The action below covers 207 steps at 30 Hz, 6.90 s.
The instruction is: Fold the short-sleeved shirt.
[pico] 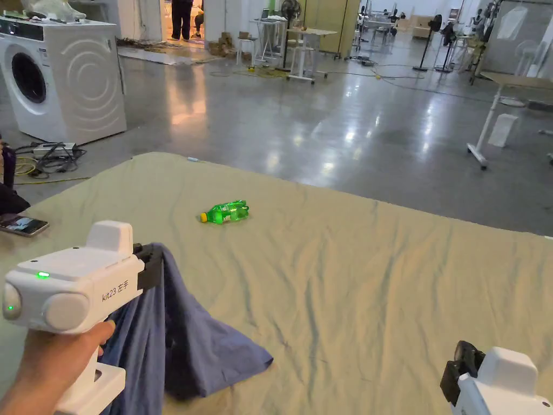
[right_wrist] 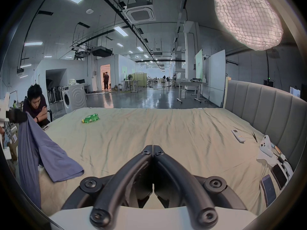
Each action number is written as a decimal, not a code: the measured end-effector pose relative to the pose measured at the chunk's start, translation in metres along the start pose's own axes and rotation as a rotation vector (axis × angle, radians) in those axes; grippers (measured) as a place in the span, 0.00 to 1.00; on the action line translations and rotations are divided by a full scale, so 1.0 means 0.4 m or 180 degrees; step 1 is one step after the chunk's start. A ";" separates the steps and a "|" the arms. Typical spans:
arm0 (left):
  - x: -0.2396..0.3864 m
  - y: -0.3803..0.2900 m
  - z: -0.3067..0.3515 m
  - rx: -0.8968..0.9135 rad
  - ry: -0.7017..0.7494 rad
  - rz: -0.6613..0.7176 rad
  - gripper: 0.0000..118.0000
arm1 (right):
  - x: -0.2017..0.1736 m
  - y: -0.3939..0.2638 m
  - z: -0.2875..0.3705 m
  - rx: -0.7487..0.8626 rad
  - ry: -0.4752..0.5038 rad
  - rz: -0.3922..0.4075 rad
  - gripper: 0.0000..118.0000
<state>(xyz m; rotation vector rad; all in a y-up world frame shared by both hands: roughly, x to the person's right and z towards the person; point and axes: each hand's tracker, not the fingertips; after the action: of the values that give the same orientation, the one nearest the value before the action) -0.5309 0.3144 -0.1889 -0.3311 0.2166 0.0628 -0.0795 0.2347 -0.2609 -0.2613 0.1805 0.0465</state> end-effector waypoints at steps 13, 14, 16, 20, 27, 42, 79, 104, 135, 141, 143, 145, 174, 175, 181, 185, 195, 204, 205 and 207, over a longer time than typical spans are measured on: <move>0.366 0.208 0.003 0.0361 -0.1103 -0.0149 0.05 | 0.132 0.057 0.083 0.0265 -0.0265 -0.0039 0.00; 0.408 0.209 -0.001 0.0344 -0.1206 -0.0186 0.05 | 0.148 0.059 0.093 0.0287 -0.0305 -0.0049 0.00; 0.486 0.200 -0.008 0.0304 -0.1398 -0.0243 0.05 | 0.178 0.062 0.113 0.0298 -0.0391 -0.0081 0.00; 0.641 0.151 -0.026 0.0148 -0.1857 -0.0254 0.05 | 0.237 0.056 0.136 0.0309 -0.0538 -0.0114 0.00; 0.869 -0.035 -0.063 -0.0352 -0.2255 -0.0366 0.05 | 0.321 0.038 0.171 0.0281 -0.0746 -0.0143 0.00; 0.838 -0.164 -0.079 -0.0537 -0.2033 -0.0010 0.63 | 0.378 0.009 0.178 0.0169 -0.0795 -0.0133 0.00; 0.365 -0.207 -0.448 -0.1635 -0.0480 0.0338 0.01 | 0.255 0.043 0.088 0.0221 -0.0490 0.0372 0.00; 0.448 -0.308 -0.585 -0.2122 -0.0517 -0.0320 0.03 | 0.391 -0.096 -0.167 -0.0824 -0.0251 0.0158 0.00; 0.381 -0.182 -0.376 -0.1206 -0.0495 -0.0124 0.03 | 0.352 -0.025 -0.290 -0.1380 0.0161 0.0318 0.05; 0.392 -0.024 -0.285 -0.0717 -0.0534 -0.0129 0.03 | 0.414 0.129 -0.205 -0.0711 -0.0037 0.0349 0.05; 0.385 0.033 -0.251 -0.0529 -0.0522 -0.0143 0.03 | 0.426 0.194 -0.161 -0.0496 -0.0146 0.0398 0.05; 0.377 0.090 -0.216 -0.0412 -0.0525 -0.0113 0.03 | 0.442 0.254 -0.122 -0.0318 -0.0203 0.0405 0.05; 0.236 0.625 -0.150 0.0335 0.0099 -0.0215 0.03 | 0.493 0.787 -0.093 0.0583 -0.0721 0.0659 0.05; 0.234 0.634 -0.158 0.0330 0.0108 -0.0192 0.03 | 0.491 0.798 -0.106 0.0584 -0.0727 0.0681 0.05; 0.222 0.659 -0.225 0.0368 0.0134 -0.0178 0.03 | 0.474 0.843 -0.166 0.0573 -0.0767 0.0688 0.05; 0.221 0.617 -0.259 0.0318 0.0121 -0.0161 0.03 | 0.462 0.813 -0.181 0.0543 -0.0816 0.0831 0.05; 0.209 0.357 -0.244 0.0001 -0.0038 -0.0334 0.03 | 0.473 0.541 -0.105 0.0279 -0.0645 0.0940 0.05; 0.157 0.025 -0.092 -0.0597 -0.0220 -0.0239 0.03 | 0.481 0.239 0.079 -0.0302 -0.0513 0.0896 0.05; 0.155 -0.007 -0.076 -0.0662 -0.0205 -0.0223 0.03 | 0.478 0.209 0.098 -0.0347 -0.0497 0.0952 0.05; 0.151 -0.094 -0.040 -0.0861 -0.0179 -0.0216 0.03 | 0.477 0.134 0.126 -0.0597 -0.0471 0.0966 0.05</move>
<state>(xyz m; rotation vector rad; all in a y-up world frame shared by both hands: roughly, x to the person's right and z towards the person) -0.4717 0.2753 -0.2049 -0.6049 0.1407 0.0342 0.1128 0.3037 -0.2614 -0.4143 0.0670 0.3843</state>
